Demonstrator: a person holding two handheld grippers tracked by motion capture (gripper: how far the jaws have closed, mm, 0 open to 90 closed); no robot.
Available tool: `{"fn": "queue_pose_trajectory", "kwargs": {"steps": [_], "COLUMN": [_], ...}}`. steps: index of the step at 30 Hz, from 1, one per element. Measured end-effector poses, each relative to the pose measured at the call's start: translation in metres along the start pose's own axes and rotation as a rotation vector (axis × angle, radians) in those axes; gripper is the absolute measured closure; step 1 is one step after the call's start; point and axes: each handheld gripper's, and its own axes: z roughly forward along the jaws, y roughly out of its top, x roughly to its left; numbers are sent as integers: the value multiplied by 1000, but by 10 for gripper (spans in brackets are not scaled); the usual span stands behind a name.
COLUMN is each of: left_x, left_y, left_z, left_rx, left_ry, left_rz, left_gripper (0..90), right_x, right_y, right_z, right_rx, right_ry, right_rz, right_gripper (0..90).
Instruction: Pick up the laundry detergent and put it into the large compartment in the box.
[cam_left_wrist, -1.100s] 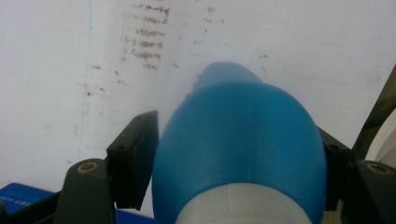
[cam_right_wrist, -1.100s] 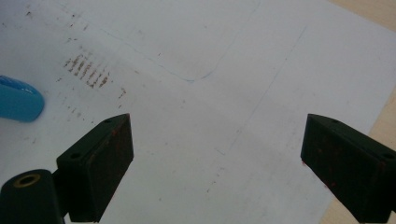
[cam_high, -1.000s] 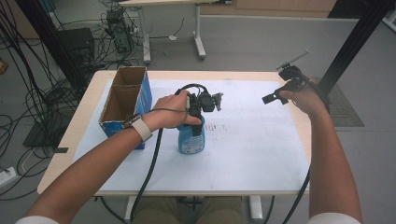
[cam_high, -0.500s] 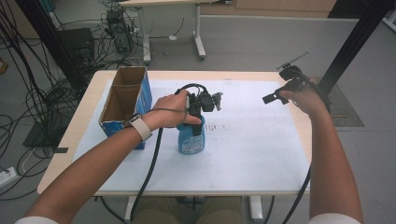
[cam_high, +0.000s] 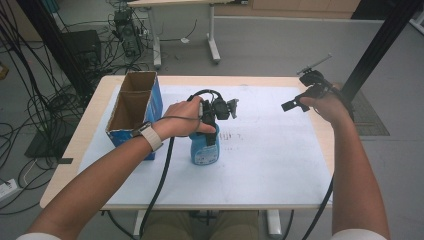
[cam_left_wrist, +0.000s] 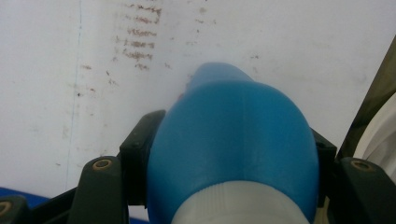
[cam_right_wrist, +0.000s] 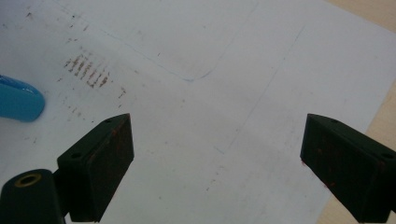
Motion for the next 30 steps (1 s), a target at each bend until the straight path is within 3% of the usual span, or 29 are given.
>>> {"fn": "queue_pose_trajectory", "kwargs": {"steps": [30], "left_x": [1], "left_y": [0], "left_z": [0], "left_rx": [-1], "left_ry": [-3], "left_rz": [3], "left_gripper": [382], "right_x": [1], "right_y": [0], "right_z": [-1], "right_rx": [0], "right_ry": [0], "right_rz": [-2], "right_gripper": [96]}}
